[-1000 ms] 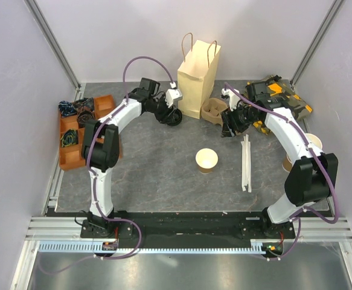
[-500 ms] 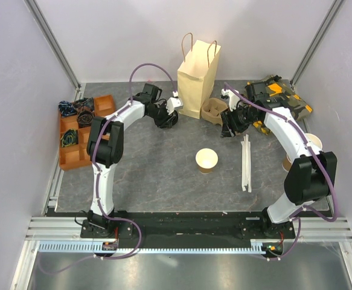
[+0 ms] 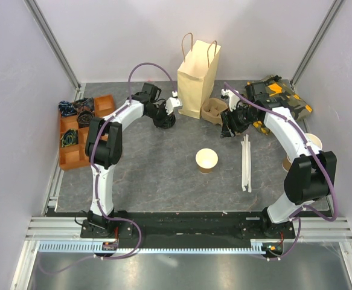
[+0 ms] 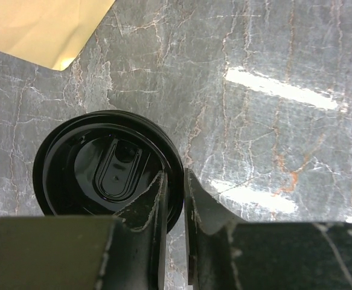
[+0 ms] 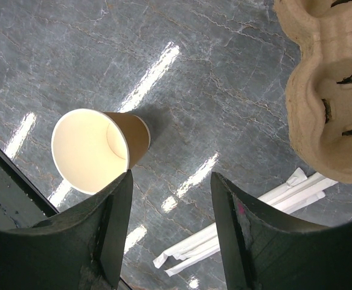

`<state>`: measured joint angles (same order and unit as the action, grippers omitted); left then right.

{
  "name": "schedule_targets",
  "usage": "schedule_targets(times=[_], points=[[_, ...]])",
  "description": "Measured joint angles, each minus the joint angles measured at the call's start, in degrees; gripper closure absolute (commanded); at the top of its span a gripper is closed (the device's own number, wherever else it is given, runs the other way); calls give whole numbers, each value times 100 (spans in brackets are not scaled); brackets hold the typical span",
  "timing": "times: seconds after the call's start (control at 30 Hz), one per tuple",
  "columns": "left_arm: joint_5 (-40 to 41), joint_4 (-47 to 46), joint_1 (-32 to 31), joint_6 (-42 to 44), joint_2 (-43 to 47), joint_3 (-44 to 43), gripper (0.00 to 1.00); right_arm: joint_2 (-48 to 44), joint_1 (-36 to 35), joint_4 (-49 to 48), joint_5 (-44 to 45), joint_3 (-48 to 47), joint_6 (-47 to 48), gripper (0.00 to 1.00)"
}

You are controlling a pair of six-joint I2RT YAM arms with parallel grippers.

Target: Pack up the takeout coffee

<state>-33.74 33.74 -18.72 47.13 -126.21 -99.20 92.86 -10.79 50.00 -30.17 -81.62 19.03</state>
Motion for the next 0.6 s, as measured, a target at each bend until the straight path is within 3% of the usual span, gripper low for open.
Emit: schedule_targets(times=[0.23,0.47,0.6], points=[[-63,83,26,-173,28,-55,69,0,0,0,-2,0,0,37],[-63,98,55,-227,26,-153,73,0,0,0,-2,0,0,37],[-66,114,63,-232,26,-157,64,0,0,0,-2,0,0,37]])
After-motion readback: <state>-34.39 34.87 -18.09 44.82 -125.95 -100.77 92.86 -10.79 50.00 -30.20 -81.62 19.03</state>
